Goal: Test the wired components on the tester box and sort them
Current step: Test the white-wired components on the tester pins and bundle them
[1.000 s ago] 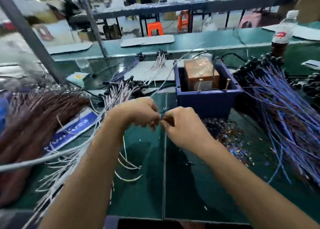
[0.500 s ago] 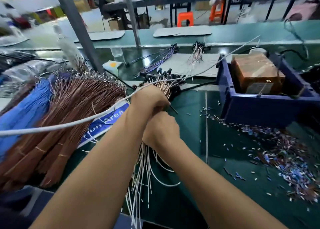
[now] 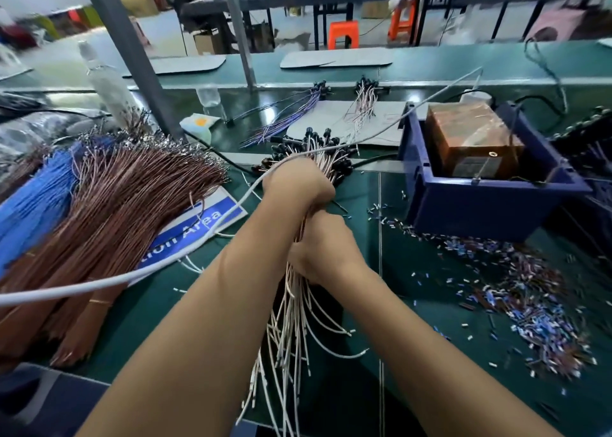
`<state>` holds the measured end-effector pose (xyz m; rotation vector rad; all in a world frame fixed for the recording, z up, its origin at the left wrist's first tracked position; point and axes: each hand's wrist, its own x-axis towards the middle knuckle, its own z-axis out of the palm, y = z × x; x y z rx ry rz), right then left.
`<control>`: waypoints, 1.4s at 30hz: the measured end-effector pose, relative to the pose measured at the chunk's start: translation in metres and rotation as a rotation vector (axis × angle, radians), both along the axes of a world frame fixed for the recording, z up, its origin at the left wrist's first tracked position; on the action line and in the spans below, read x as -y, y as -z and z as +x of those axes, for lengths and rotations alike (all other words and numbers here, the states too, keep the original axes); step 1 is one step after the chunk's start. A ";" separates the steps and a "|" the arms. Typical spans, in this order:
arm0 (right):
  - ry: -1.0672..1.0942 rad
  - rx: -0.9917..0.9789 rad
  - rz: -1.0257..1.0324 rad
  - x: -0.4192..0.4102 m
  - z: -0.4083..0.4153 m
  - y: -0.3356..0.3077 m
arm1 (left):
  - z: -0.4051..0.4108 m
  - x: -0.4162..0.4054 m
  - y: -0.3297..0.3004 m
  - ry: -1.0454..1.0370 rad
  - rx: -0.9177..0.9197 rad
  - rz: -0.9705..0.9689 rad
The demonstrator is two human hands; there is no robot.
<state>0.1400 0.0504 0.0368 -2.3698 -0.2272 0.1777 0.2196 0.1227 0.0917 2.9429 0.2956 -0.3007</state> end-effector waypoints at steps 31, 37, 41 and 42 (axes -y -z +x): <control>0.259 -0.114 0.544 0.020 0.046 0.023 | 0.011 0.005 0.003 -0.034 0.240 -0.219; 0.378 -0.068 0.585 0.021 0.048 0.028 | 0.005 -0.010 -0.012 0.103 0.069 -0.283; 0.373 -0.149 0.738 0.025 0.049 0.026 | -0.003 -0.008 -0.026 0.247 -0.104 -0.261; 0.387 -0.174 0.780 0.026 0.049 0.024 | -0.006 -0.005 -0.029 0.302 -0.198 -0.255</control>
